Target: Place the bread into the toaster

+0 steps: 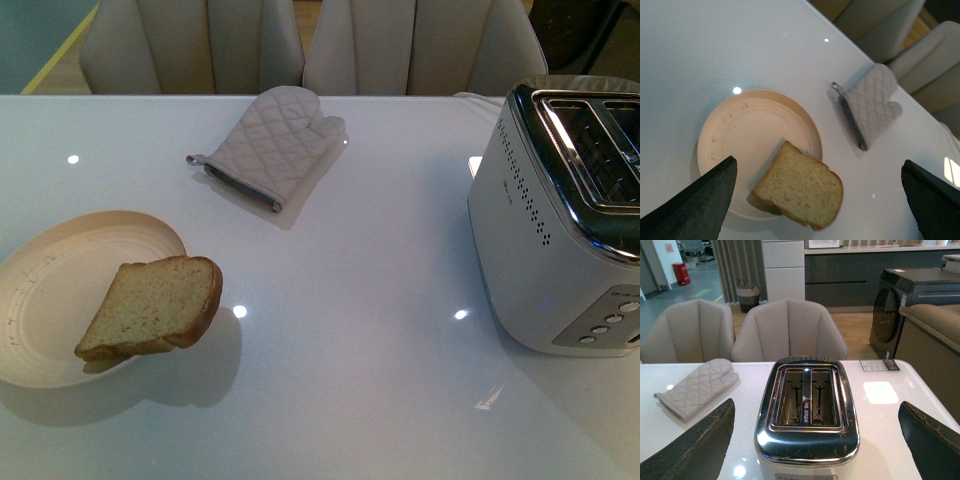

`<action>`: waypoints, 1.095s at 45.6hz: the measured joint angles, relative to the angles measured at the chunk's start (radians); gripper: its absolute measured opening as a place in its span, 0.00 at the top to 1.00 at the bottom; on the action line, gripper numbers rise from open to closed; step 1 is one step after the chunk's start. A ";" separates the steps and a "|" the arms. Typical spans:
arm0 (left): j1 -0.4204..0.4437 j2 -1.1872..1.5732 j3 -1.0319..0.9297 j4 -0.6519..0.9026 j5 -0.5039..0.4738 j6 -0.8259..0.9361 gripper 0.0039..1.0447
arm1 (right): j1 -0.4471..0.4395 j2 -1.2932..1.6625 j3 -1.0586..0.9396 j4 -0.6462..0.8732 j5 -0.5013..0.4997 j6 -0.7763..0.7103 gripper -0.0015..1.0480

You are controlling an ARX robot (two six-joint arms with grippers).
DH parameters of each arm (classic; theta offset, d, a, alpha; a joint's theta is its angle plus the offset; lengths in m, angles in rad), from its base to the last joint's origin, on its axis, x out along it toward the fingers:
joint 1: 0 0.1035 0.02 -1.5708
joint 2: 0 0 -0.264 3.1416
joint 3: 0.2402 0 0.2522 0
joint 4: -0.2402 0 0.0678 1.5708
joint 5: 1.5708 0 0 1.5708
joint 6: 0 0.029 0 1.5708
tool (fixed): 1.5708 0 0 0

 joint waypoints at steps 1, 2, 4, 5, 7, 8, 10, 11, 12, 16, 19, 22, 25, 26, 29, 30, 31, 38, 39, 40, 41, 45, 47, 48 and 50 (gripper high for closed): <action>0.007 0.051 0.006 0.036 -0.001 -0.004 0.06 | 0.000 0.000 0.000 0.000 0.000 0.000 0.09; 0.015 0.106 0.011 0.073 0.003 -0.006 0.06 | 0.000 0.000 0.000 0.000 0.000 0.000 0.09; 0.027 0.172 0.018 0.118 0.013 -0.010 0.06 | 0.000 0.000 0.000 0.000 0.000 0.000 0.09; 0.035 0.236 0.024 0.159 0.013 -0.012 0.06 | 0.000 0.000 0.000 0.000 0.000 0.000 0.09; 0.048 0.335 0.037 0.217 0.009 -0.013 0.06 | 0.000 0.000 0.000 0.000 0.000 0.000 0.09; 0.052 0.359 0.040 0.230 0.011 -0.013 0.06 | 0.000 0.000 0.000 0.000 0.000 0.000 0.09; 0.067 0.453 0.055 0.280 0.018 -0.014 0.06 | 0.000 0.000 0.000 0.000 0.000 0.000 0.09; 0.071 0.475 0.058 0.285 0.018 -0.014 0.06 | 0.000 0.000 0.000 0.000 0.000 0.000 0.09; 0.077 0.518 0.068 0.307 0.017 -0.013 0.06 | 0.000 0.000 0.000 0.000 0.000 0.000 0.09; 0.102 0.657 0.097 0.358 0.024 -0.013 0.06 | 0.000 0.000 0.000 0.000 0.000 0.000 0.09; 0.118 0.740 0.116 0.385 0.035 -0.012 0.06 | 0.000 0.000 0.000 0.000 0.000 0.000 0.09; 0.137 0.833 0.138 0.410 0.051 -0.007 0.06 | 0.000 0.000 0.000 0.000 0.000 0.000 0.09; 0.148 0.906 0.160 0.429 0.052 -0.002 0.06 | 0.000 0.000 0.000 0.000 0.000 0.000 0.09; 0.150 0.934 0.169 0.435 0.053 0.000 0.06 | 0.000 0.000 0.000 0.000 0.000 0.000 0.09; 0.151 0.991 0.190 0.447 0.052 0.008 0.06 | 0.000 0.000 0.000 0.000 0.000 0.000 0.09; 0.151 1.012 0.197 0.452 0.053 0.010 0.06 | 0.000 0.000 0.000 0.000 0.000 0.000 0.09; 0.151 1.026 0.202 0.455 0.053 0.010 0.06 | 0.000 0.000 0.000 0.000 0.000 0.000 0.09; 0.151 1.093 0.223 0.464 0.042 0.013 0.06 | 0.000 0.000 0.000 0.000 0.000 0.000 0.09; 0.151 1.101 0.226 0.464 0.039 0.013 0.07 | 0.000 0.000 0.000 0.000 0.000 0.000 0.09; 0.150 1.110 0.228 0.464 0.033 0.015 0.09 | 0.000 0.000 0.000 0.000 0.000 0.000 0.09; 0.149 1.114 0.229 0.464 0.030 0.015 0.11 | 0.000 0.000 0.000 0.000 0.000 0.000 0.09; 0.140 1.146 0.234 0.463 0.005 0.021 0.28 | 0.000 0.000 0.000 0.000 0.000 0.000 0.09; 0.130 1.157 0.237 0.463 -0.002 0.021 0.37 | 0.000 0.000 0.000 0.000 0.000 0.000 0.09; 0.126 1.159 0.238 0.462 -0.006 0.021 0.40 | 0.000 0.000 0.000 0.000 0.000 0.000 0.09; 0.112 1.167 0.240 0.458 -0.009 0.020 0.48 | 0.000 0.000 0.000 0.000 0.000 0.000 0.09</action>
